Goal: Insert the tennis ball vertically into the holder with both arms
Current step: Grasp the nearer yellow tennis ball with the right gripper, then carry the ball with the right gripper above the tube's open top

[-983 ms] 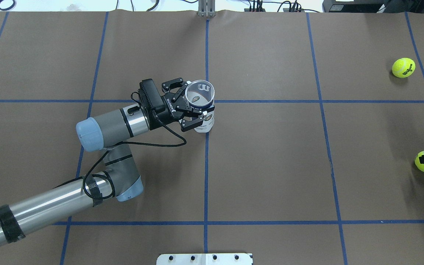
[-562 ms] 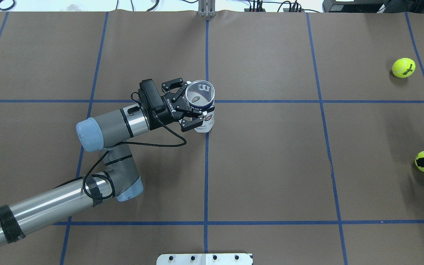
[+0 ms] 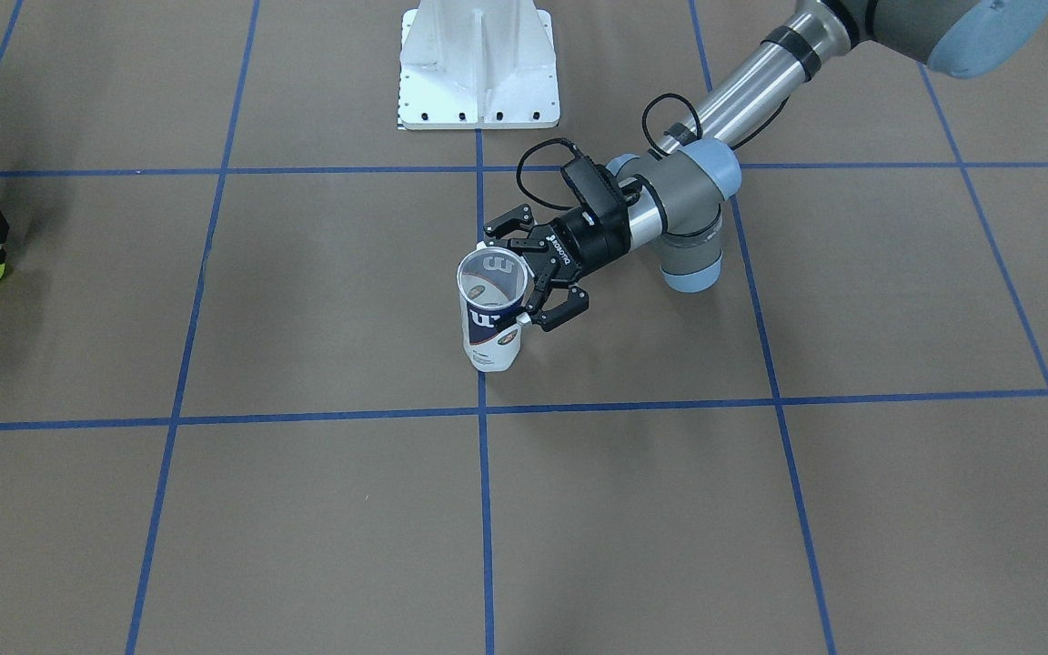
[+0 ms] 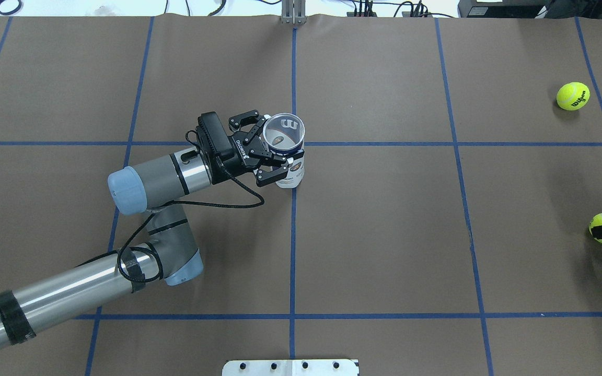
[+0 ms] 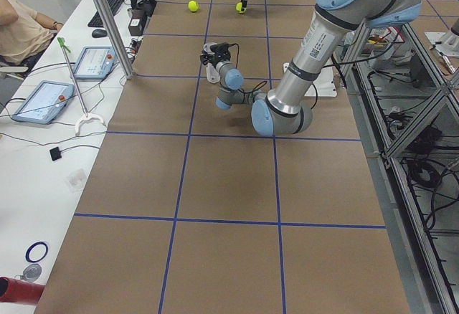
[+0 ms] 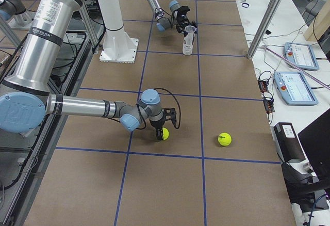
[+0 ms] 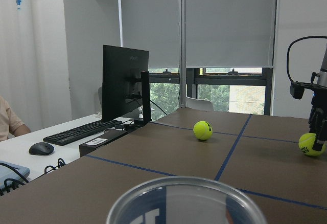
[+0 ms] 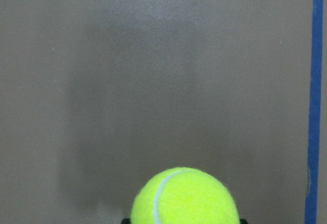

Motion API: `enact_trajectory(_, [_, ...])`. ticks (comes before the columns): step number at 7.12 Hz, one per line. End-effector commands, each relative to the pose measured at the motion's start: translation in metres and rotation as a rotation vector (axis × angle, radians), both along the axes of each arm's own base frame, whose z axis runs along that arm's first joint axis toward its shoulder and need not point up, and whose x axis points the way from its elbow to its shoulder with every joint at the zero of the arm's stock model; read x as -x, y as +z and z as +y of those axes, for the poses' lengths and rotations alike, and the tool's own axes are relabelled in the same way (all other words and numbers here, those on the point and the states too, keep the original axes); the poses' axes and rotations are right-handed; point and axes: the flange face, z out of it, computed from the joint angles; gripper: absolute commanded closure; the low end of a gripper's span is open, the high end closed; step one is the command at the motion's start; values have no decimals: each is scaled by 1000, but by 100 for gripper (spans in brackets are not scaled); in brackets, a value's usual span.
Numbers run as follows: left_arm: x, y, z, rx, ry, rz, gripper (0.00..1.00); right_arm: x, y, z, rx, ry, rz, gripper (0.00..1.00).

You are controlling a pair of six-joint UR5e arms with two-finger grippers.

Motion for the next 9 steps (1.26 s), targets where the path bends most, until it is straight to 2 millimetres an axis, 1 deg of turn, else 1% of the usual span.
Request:
enact_trajectory(1, [0,1,0,1,0,-2,12,15,-38,-17,-55,-5,-57,100])
enact_trajectory(2, [0,1,0,0,0,0,12,27,-59,-30,-81,-13,-94,100])
enact_trajectory(3, [1,3,0,2,0,-3,12,28,-84,-47,-67,-4,-176,100])
enact_trajectory(4, [0,4,1,2,1,-4,12,34,-122,-60,-31,36,-274,100])
enact_trajectory(5, [0,4,1,3,1,-6,12,50,-162,-82,-12,92,-337,100])
enact_trajectory(6, [0,4,1,3,2,-4,12,67,-204,-106,6,122,-365,100])
enact_trajectory(7, [-1,4,2,3,4,-4,12,82,-256,-122,38,144,-374,100])
enact_trajectory(8, [-2,3,3,4,5,-3,12,100,-329,-125,82,153,-382,100])
enact_trajectory(9, [-3,3,4,4,7,-3,12,124,-404,-124,144,172,-385,100])
